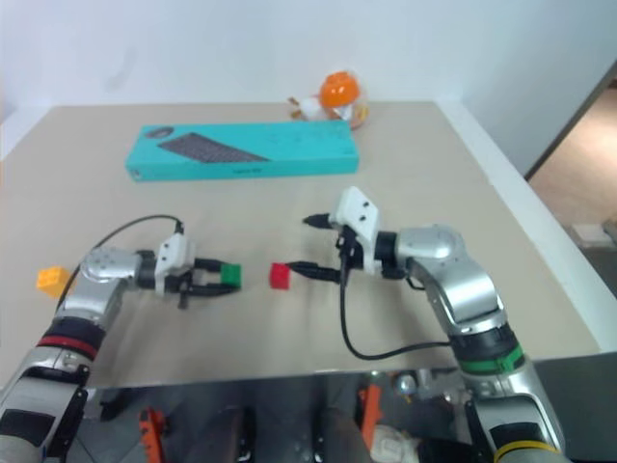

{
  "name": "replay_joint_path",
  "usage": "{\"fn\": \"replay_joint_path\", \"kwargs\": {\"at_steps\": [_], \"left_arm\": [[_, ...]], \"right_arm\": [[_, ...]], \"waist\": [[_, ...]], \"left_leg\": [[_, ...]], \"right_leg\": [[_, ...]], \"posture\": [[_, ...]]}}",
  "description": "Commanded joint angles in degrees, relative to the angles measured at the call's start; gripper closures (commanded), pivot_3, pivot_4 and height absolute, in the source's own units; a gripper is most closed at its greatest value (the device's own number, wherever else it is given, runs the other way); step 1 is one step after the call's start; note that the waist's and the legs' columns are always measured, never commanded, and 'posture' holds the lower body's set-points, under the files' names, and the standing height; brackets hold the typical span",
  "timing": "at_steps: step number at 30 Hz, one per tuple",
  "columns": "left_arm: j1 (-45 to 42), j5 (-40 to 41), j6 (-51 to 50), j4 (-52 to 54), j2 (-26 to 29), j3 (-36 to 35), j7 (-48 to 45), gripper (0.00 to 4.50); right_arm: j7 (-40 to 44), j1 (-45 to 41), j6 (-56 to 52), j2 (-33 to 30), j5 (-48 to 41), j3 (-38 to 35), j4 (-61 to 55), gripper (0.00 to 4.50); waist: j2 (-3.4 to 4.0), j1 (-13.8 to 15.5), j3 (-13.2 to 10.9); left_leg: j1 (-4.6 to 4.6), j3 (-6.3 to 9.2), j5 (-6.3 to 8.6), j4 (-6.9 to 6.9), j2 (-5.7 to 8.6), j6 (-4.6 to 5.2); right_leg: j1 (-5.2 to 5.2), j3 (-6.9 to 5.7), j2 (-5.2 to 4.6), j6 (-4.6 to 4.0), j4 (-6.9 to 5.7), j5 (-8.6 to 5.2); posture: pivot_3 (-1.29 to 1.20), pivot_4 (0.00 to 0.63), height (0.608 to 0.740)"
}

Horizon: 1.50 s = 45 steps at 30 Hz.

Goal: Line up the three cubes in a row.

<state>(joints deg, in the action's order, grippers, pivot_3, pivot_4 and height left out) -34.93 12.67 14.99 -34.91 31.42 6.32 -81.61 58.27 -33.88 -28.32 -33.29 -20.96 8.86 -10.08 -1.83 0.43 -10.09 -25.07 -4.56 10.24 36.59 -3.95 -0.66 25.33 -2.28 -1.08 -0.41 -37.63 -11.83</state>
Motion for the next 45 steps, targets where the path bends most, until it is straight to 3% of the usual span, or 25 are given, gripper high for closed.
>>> {"fn": "replay_joint_path", "kwargs": {"at_steps": [1, 6, 8, 13, 15, 21, 25, 30, 35, 40, 45], "left_arm": [[-0.3, -0.4, 1.2, 0.3, -0.5, 0.1, -0.1, 3.18], [-0.5, -1.6, 1.0, -0.2, -0.1, 1.1, -1.2, 3.18], [-0.6, -2.0, 1.1, 0.1, 0.3, 1.2, -1.6, 2.12], [-0.1, 0.0, -2.3, 4.7, 1.9, -1.5, 1.1, 0.38], [1.3, 1.3, -5.0, 8.5, 3.6, -3.3, 2.5, 0.02], [12.6, 7.9, -20.2, 26.8, 10.0, -12.6, 10.6, 0.02], [20.2, 12.7, -30.0, 37.5, 10.4, -20.9, 20.9, 0.02], [30.3, 14.5, -36.1, 52.4, 1.3, -34.4, 43.9, 0.02], [34.6, 6.1, -34.4, 60.3, -12.0, -41.1, 68.6, 0.02], [35.5, 7.1, -37.2, 60.6, -18.3, -44.2, 78.9, 0.02], [35.8, 10.3, -38.5, 55.6, -17.6, -44.4, 78.1, 0.02]], "right_arm": [[1.2, -0.1, 1.9, -0.5, -0.5, -0.6, -2.2, 0.0], [1.7, 0.3, 3.3, -0.3, 0.3, 0.1, -1.9, 0.0], [1.8, 0.5, 3.8, -0.3, 0.7, 0.4, -1.9, 0.0], [2.0, 1.2, 4.4, -0.2, 1.0, 0.8, -2.3, 0.0], [2.2, 1.3, 4.6, -0.2, 1.0, 1.0, -2.4, 0.0], [3.1, 0.7, 5.5, 0.0, 0.5, 1.1, -1.1, 0.0], [4.9, -0.5, 7.0, 0.1, 0.7, 1.3, 1.6, 0.0], [8.3, -3.5, 10.0, 0.9, 1.2, 2.1, 7.3, 0.0], [11.2, -6.0, 12.6, 2.4, 2.2, 3.3, 12.2, 0.0], [12.6, -7.9, 14.0, 4.1, 2.9, 4.2, 14.8, 0.0], [13.1, -8.8, 14.3, 5.1, 3.5, 4.3, 15.9, 0.0]], "waist": [[0.0, 0.0, 0.0], [0.0, 0.0, 0.0], [0.0, 0.0, 0.0], [-0.01, 0.0, 0.0], [-0.01, -0.2, 0.0], [0.0, -0.6, 0.0], [0.0, -0.7, 0.0], [-0.04, -0.6, 0.0], [-0.1, -0.4, 0.0], [-0.14, -0.1, 0.0], [-0.17, 0.0, 0.0]], "left_leg": [[0.0, 0.0, 0.0, 0.01, 0.0, 0.0], [0.0, 0.0, 0.0, 0.04, 0.02, 0.0], [0.0, -0.01, 0.0, 0.04, 0.02, 0.0], [0.0, 0.0, 0.0, 0.03, 0.01, 0.0], [0.0, 0.01, 0.0, 0.03, 0.0, 0.0], [0.05, 0.0, 0.0, -0.02, -0.09, 0.0], [0.06, 0.04, 0.0, -0.02, -0.16, -0.01], [0.25, 0.04, -0.01, -0.01, -0.15, -0.02], [0.34, 0.0, -0.01, 0.02, -0.08, -0.02], [0.37, -0.03, -0.01, 0.02, -0.09, -0.02], [0.36, -0.03, -0.02, 0.02, -0.09, -0.02]], "right_leg": [[0.0, 0.0, 0.0, 0.0, 0.0, 0.0], [-0.02, 0.01, -0.02, 0.02, 0.0, 0.01], [-0.02, 0.0, -0.02, 0.03, 0.0, 0.01], [-0.01, 0.0, 0.0, 0.02, -0.01, 0.01], [0.0, 0.0, 0.01, 0.02, -0.01, 0.01], [0.01, 0.05, 0.04, -0.01, -0.03, 0.0], [0.02, 0.05, 0.04, -0.01, -0.02, -0.01], [-0.1, 0.13, -0.07, -0.02, -0.02, 0.06], [-0.19, 0.22, -0.07, 0.07, -0.02, 0.13], [-0.21, 0.21, 0.0, 0.02, -0.02, 0.17], [-0.21, 0.18, 0.05, -0.04, -0.02, 0.18]], "posture": [[0.0, 0.15, 0.74], [0.0, 0.15, 0.74], [0.0, 0.15, 0.74], [0.0, 0.15, 0.74], [0.0, 0.15, 0.74], [0.0, 0.15, 0.74], [0.0, 0.15, 0.74], [0.0, 0.15, 0.74], [0.0, 0.15, 0.74], [0.0, 0.15, 0.74], [0.0, 0.15, 0.74]]}}
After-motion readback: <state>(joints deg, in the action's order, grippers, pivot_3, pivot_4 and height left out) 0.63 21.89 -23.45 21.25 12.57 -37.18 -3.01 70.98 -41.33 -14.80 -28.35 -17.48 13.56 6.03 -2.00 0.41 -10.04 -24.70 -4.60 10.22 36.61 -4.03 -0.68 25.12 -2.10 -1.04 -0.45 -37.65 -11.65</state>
